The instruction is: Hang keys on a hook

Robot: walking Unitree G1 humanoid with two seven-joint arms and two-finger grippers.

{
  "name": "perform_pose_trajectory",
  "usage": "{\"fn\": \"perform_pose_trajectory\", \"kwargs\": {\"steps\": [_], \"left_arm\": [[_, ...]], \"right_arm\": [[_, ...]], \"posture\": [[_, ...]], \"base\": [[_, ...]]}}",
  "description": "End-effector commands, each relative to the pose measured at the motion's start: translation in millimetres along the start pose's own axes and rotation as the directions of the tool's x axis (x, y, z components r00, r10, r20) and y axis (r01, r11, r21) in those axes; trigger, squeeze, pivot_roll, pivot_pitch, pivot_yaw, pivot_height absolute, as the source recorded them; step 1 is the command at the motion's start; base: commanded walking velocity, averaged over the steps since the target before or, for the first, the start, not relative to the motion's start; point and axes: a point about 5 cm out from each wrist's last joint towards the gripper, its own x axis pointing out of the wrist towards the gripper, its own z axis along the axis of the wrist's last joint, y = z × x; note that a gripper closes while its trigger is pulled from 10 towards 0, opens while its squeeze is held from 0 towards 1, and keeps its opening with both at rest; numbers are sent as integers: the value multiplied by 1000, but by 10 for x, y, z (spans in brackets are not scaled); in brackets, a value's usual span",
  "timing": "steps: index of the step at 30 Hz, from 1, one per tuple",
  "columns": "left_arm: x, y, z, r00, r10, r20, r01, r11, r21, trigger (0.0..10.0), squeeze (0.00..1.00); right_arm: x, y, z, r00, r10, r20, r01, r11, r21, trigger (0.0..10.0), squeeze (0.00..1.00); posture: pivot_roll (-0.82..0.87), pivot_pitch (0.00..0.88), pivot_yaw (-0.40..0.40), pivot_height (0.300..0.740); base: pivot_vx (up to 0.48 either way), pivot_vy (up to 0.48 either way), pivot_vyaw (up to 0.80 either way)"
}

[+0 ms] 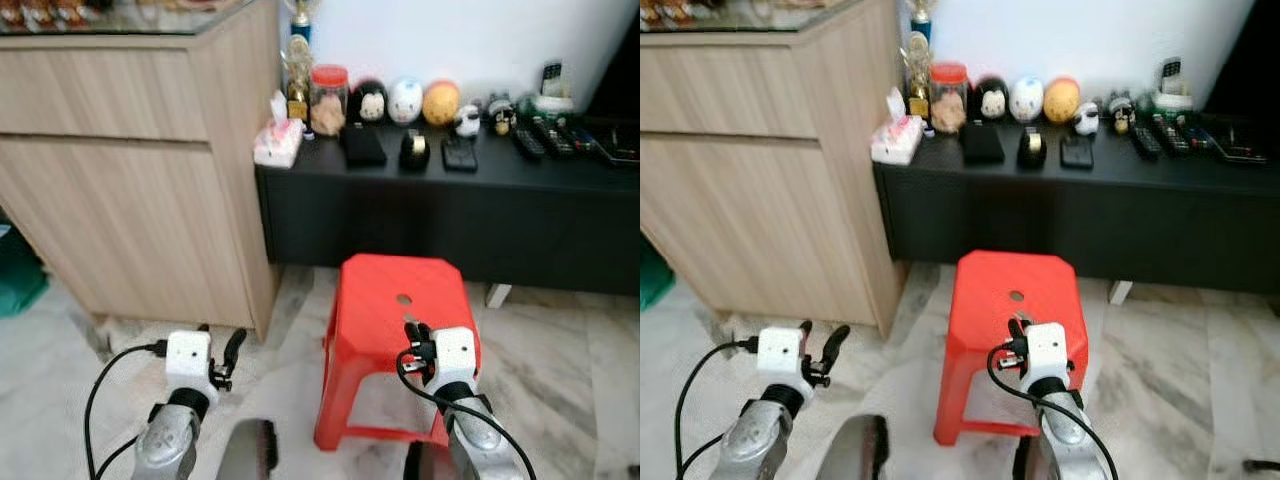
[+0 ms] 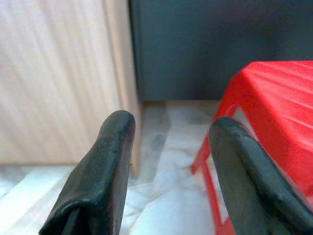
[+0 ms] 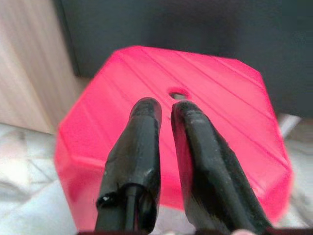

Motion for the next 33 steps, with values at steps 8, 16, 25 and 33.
{"fn": "perform_pose_trajectory", "kwargs": {"steps": [8,16,25,33], "left_arm": [[20,3,6,1000,-7,-7,7,1000,1,10000,0],[24,-7,5,1000,-14,-9,14,1000,1,10000,0],[31,-11,2,1000,-10,-11,10,1000,3,10000,0],[43,-18,3,1000,-8,-8,8,1000,3,10000,0]], "right_arm": [[0,-22,-14,1000,-14,-7,14,1000,20,10000,0],[2,-56,-38,999,-38,-24,39,999,26,10000,0],[2,-51,-42,999,-32,-23,33,999,25,10000,0],[7,-38,-46,999,-27,-24,28,999,23,10000,0]], "posture": [[-39,0,-60,573],[-39,0,-61,573],[-42,0,-62,573],[-44,0,-64,573]], "base": [[0,0,0],[0,0,0],[0,0,0],[240,0,0]]}}
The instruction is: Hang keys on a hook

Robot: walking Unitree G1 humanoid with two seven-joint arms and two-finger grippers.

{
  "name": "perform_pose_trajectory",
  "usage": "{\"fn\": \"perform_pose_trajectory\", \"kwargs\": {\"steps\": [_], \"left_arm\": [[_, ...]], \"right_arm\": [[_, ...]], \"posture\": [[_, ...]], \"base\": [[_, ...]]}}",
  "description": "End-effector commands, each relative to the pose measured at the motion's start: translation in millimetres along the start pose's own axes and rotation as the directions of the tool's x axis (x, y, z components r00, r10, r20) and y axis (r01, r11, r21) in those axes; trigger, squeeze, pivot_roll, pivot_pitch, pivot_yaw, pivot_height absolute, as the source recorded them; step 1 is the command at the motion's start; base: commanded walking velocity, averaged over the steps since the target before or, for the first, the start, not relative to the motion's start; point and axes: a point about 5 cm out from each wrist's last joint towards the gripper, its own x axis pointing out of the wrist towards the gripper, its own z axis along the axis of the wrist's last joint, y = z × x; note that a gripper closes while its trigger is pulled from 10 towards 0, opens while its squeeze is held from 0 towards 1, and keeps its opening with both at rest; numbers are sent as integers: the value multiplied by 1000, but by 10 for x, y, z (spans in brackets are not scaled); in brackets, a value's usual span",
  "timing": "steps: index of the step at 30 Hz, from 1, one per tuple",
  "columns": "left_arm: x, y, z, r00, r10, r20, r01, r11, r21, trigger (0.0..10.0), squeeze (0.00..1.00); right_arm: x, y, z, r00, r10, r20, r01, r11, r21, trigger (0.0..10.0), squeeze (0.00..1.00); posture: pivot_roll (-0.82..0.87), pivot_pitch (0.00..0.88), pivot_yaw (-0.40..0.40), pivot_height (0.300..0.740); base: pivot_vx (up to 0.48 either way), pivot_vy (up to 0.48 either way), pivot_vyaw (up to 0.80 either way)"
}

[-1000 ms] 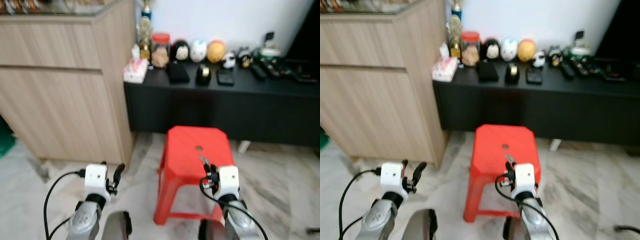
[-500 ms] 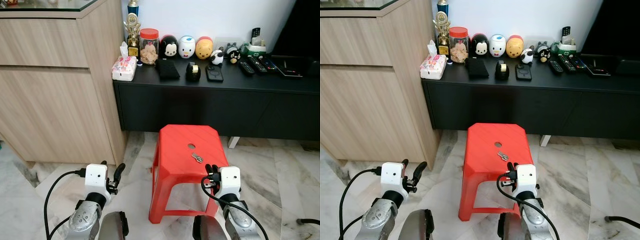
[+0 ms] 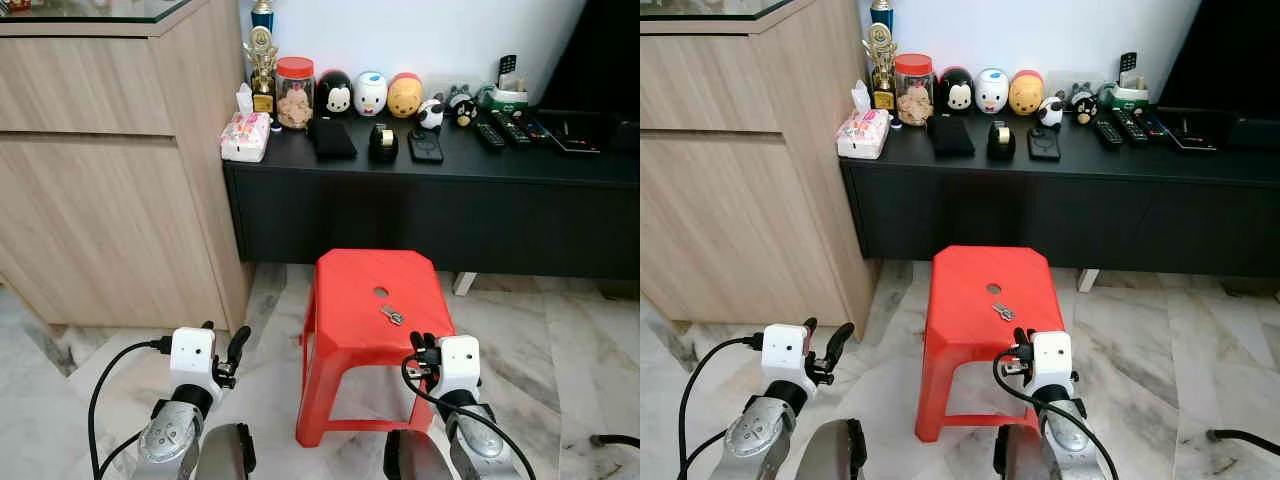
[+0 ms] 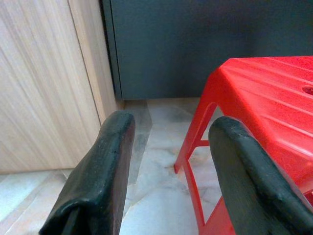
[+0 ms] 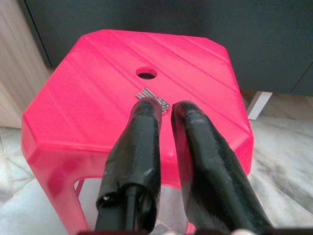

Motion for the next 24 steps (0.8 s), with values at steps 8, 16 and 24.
{"fn": "perform_pose_trajectory", "kwargs": {"steps": [8,16,24], "left_arm": [[47,-24,2,1000,-8,-4,8,1000,5,10000,0],[51,-28,-1,1000,-8,-4,8,1000,1,10000,0],[56,-37,2,1000,-11,-1,11,1000,-2,10000,0]], "right_arm": [[24,-26,18,1000,-1,2,1,1000,-7,10000,0],[11,-9,4,1000,26,-3,-26,999,-42,10000,0],[5,-19,0,1000,15,0,-15,1000,-21,10000,0]], "posture": [[-43,0,-65,573],[-45,0,-67,573],[-46,0,-67,573]], "base": [[317,0,0],[326,0,135],[325,0,379]]}}
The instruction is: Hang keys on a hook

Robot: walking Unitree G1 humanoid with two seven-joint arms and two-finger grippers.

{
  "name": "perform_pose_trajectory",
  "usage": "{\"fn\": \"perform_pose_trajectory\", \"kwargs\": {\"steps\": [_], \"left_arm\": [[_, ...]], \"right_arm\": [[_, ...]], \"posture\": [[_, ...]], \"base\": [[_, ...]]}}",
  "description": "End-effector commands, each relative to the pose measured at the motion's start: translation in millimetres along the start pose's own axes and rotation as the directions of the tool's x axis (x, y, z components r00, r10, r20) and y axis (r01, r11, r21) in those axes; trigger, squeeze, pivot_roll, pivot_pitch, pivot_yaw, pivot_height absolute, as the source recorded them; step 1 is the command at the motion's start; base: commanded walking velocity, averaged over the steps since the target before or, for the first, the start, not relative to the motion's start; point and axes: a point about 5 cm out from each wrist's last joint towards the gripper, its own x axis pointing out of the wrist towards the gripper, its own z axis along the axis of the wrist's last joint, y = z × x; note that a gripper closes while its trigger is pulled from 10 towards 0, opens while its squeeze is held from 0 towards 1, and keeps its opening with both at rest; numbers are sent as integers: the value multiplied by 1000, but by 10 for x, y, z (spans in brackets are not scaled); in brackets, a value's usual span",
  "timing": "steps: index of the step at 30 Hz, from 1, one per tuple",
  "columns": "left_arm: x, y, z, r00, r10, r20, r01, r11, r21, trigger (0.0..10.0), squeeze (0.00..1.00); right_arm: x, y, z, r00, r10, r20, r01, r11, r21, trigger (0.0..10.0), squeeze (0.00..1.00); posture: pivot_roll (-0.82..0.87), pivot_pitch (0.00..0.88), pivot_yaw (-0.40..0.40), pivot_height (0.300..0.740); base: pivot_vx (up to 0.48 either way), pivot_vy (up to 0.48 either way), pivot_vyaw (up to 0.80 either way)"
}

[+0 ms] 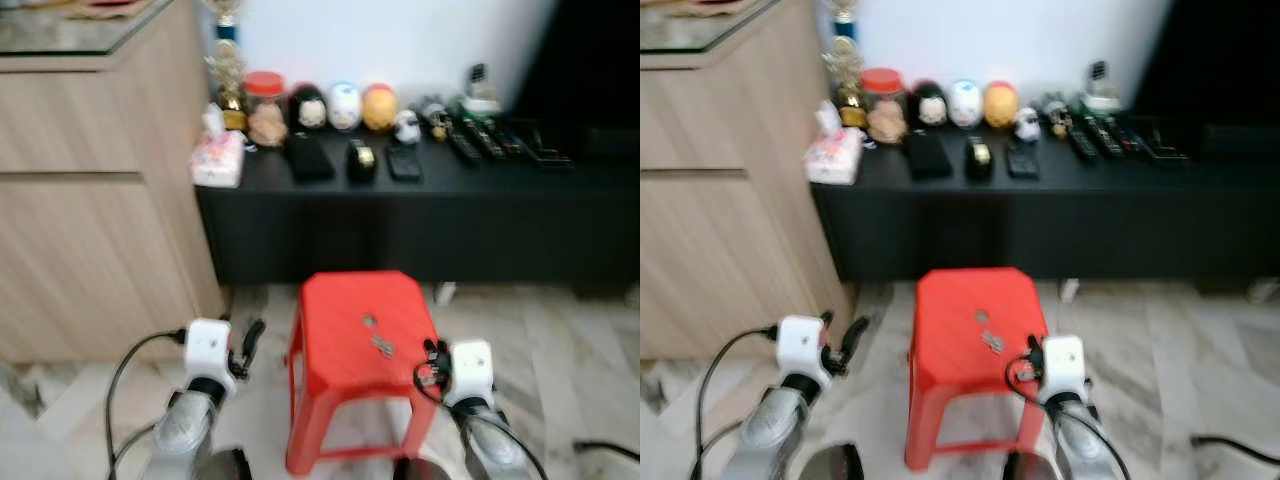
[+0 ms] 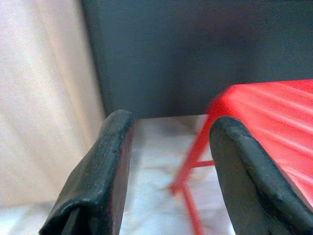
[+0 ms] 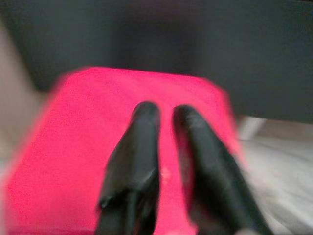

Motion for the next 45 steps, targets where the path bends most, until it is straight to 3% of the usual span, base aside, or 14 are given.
{"fn": "perform_pose_trajectory", "kwargs": {"steps": [1,14,19,22,23,32,43,44,45], "left_arm": [[40,-124,34,999,-33,17,33,999,-14,10000,0],[38,-129,32,999,-35,20,36,999,-17,10000,0],[39,-138,29,999,-39,16,39,999,-14,10000,0],[39,-140,25,999,-40,13,40,999,-10,10000,0],[39,-141,22,999,-41,11,41,999,-8,10000,0],[49,-153,20,999,-48,10,49,999,-8,10000,0],[55,-151,62,998,-59,21,59,998,2,10000,0],[50,-151,63,998,-60,21,60,998,2,10000,0],[45,-152,61,998,-61,20,61,998,3,10000,0]], "right_arm": [[-45,-159,-35,999,-41,-18,41,999,-8,10000,0],[-67,-188,-77,997,-61,-40,61,998,-11,10000,0],[-71,-272,-215,981,-91,-174,76,993,-90,10000,0],[-62,-297,-237,975,-89,-203,73,994,-81,10000,0],[-49,-304,-237,974,-81,-213,66,995,-76,10000,1000],[72,-358,-242,942,-89,-324,55,992,-114,10000,1000],[225,-286,-130,939,-34,-342,3,996,-90,10000,1000],[234,-283,-123,939,-32,-343,1,996,-90,10000,686],[241,-277,-119,937,-28,-347,-4,996,-91,10000,0]], "posture": [[-46,0,-67,573],[-47,0,-66,573],[-47,0,-66,573],[-48,0,-66,573],[-48,0,-66,573],[-39,0,-72,573],[-27,0,-70,573],[-26,0,-70,573],[-25,0,-70,573]], "base": [[326,0,0],[195,0,0],[0,0,0],[0,0,0],[0,0,0],[0,0,0],[0,0,0],[0,0,0],[0,0,0]]}}
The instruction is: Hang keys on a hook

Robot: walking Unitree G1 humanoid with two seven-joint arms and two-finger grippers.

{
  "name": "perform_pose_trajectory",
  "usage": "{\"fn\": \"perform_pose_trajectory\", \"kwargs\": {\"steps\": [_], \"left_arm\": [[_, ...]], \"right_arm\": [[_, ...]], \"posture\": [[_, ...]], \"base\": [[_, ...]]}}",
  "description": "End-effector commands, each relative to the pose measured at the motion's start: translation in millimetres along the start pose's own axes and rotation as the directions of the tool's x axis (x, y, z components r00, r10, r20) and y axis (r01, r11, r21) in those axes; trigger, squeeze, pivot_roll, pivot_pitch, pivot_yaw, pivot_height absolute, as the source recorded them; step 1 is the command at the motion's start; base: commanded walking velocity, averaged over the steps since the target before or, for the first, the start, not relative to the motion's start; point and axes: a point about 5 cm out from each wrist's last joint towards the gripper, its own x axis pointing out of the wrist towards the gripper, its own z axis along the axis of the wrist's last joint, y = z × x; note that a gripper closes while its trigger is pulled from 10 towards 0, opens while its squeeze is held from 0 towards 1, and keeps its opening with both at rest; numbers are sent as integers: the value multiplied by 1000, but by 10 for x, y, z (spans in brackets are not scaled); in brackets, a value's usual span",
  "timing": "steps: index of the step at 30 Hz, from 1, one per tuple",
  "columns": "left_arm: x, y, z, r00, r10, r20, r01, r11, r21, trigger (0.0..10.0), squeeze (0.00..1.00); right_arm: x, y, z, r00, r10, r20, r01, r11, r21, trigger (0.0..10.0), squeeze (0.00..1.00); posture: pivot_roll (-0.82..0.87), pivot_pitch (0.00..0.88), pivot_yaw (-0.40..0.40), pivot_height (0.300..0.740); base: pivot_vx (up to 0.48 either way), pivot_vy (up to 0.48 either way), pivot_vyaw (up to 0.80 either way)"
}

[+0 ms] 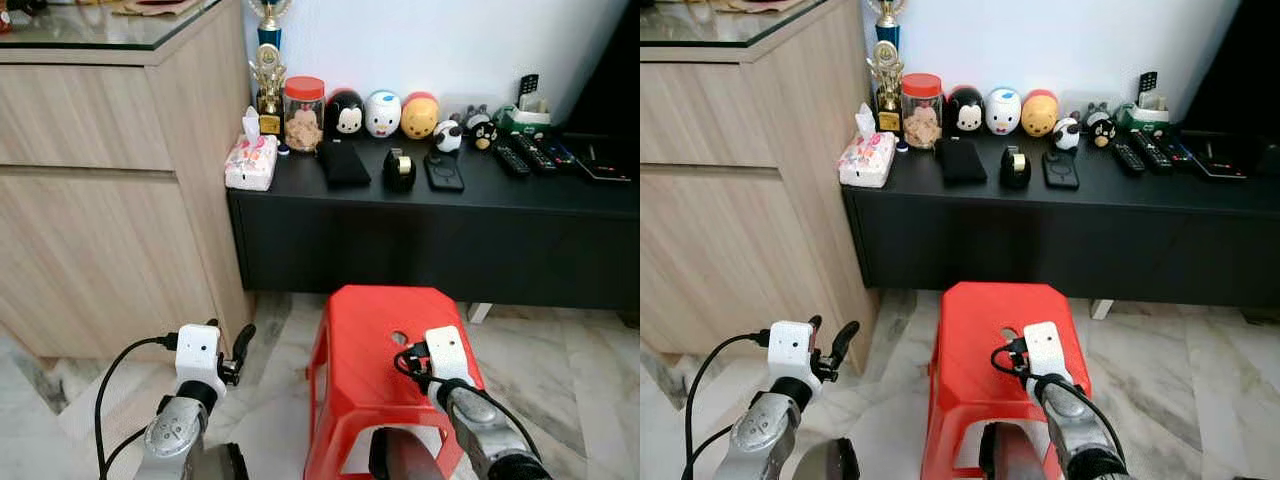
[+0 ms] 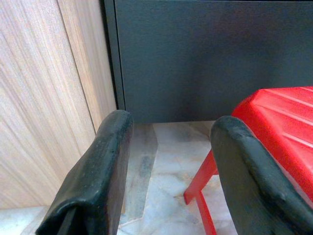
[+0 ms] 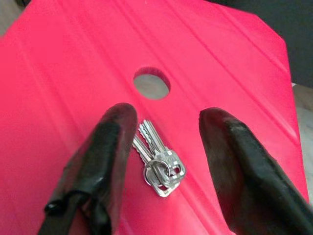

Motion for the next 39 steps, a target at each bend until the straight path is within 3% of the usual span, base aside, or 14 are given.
{"fn": "perform_pose_trajectory", "kwargs": {"steps": [1,15,19,24,39], "left_arm": [[3,-26,20,1000,-21,0,21,1000,13,10000,0],[-78,-35,-25,1000,-21,-20,21,1000,10,10000,0],[-75,-28,-20,1000,-17,-21,17,1000,11,10000,0],[-82,-34,-10,1000,-17,-18,17,1000,11,10000,0],[-248,6,-52,997,-42,-60,45,998,52,10000,0]], "right_arm": [[22,13,32,1000,10,-10,-10,1000,0,10000,0],[28,95,-118,990,28,-135,-31,999,-23,10000,0],[26,63,-137,988,-5,-153,11,999,42,10000,0],[35,-9,-47,996,-43,-82,53,990,133,10000,0],[-11,93,-250,990,-27,-141,54,980,191,10000,0]], "posture": [[-24,0,-70,573],[-12,0,-72,573],[-7,0,-70,573],[-7,6,-67,573],[17,65,-34,573]], "base": [[0,0,0],[0,0,0],[0,0,0],[0,0,0],[0,0,0]]}}
